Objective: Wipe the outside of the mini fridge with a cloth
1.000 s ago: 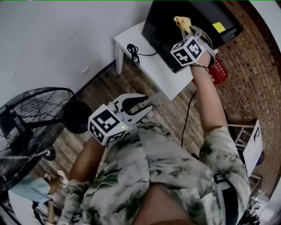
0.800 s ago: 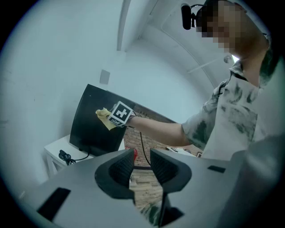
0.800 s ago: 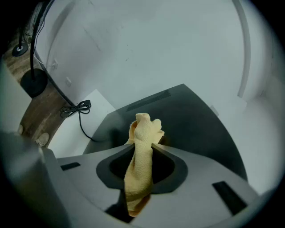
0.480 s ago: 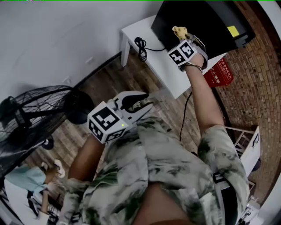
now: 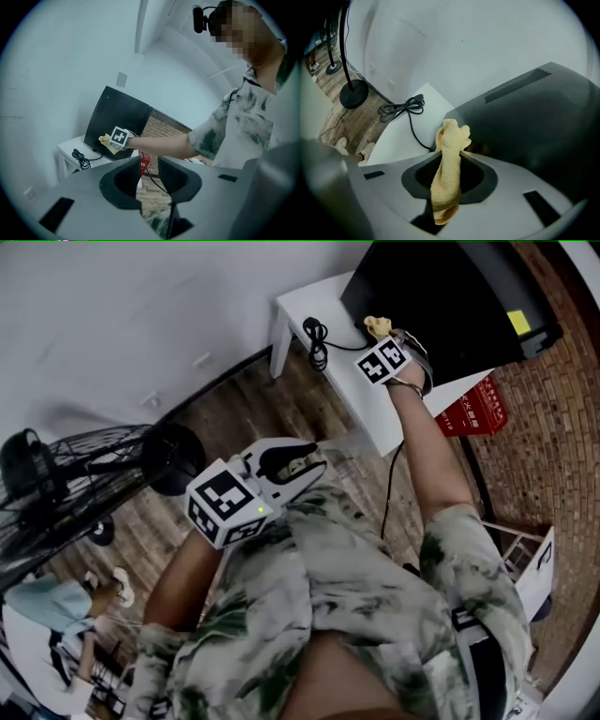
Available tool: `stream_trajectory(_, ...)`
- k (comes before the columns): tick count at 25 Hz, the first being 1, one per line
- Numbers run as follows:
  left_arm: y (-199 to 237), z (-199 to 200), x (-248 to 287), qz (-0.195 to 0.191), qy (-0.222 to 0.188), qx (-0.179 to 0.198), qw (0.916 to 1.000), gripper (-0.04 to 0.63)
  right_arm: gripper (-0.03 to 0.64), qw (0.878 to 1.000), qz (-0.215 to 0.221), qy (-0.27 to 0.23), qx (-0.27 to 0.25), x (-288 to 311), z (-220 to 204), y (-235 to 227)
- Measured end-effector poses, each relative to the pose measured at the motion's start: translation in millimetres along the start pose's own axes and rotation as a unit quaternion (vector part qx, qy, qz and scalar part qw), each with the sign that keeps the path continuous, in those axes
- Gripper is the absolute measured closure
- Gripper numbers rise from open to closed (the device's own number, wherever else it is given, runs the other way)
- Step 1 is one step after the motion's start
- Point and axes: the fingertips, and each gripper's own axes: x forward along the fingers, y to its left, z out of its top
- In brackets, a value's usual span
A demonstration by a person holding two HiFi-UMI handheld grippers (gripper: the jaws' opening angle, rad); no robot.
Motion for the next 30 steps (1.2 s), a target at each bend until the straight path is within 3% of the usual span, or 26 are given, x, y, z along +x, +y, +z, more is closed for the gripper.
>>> stream_trajectory(5, 0.9, 4.3, -2.8, -0.001, -0.007, 0.006, 1.0, 0.483, 0.52, 0.999, -0.018, -0.041, 0.005, -35.4, 20.2, -23.7)
stream_trajectory(15, -17.2, 17.6, 5.6, -0.031, -0.022, 0.03, 0.9988, 0.483, 0.52, 0.981, -0.131, -0.138, 0.031, -162.8, 87.8, -160.6)
stream_trajectory(22, -21.0, 20.3, -0.9, -0.03, -0.035, 0.031, 0.9984, 0.483, 0.52, 0.972, -0.192, -0.136, 0.019, -195.4, 113.7, -223.6)
stream_trajectory(30, -13.2, 19.4, -11.8, -0.012, -0.045, 0.024, 0.9986, 0.483, 0.52, 0.979, -0.181, -0.092, 0.008, -158.1, 114.1, -223.7)
